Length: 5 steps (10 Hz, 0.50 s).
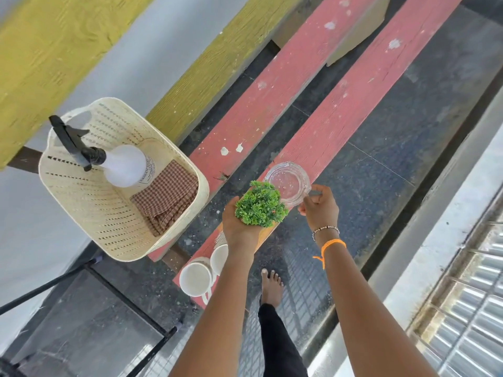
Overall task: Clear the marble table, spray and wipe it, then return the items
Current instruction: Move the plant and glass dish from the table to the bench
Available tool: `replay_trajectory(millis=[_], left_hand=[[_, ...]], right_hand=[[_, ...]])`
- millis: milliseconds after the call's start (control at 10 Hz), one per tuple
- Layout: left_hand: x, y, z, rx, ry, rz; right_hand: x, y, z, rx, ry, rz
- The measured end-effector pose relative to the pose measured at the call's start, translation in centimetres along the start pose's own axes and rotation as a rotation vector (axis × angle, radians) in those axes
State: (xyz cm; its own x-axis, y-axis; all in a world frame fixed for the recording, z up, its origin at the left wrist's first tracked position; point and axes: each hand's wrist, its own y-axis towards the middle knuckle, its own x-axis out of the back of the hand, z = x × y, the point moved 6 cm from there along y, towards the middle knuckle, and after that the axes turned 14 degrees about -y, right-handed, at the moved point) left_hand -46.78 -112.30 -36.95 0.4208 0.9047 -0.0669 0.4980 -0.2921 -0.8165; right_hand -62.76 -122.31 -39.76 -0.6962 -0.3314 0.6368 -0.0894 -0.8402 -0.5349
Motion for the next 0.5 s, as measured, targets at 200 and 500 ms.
replay_trajectory(millis=[200, 500], left_hand=[[2.1, -2.0, -1.2, -0.242, 0.419, -0.033], [3.5, -4.9, -2.8, -0.263, 0.36, -0.012]], right_hand=[[0.6, -1.9, 0.1, -0.034, -0.003, -0.007], [1.5, -5.3, 1.8, 0.013, 0.012, 0.074]])
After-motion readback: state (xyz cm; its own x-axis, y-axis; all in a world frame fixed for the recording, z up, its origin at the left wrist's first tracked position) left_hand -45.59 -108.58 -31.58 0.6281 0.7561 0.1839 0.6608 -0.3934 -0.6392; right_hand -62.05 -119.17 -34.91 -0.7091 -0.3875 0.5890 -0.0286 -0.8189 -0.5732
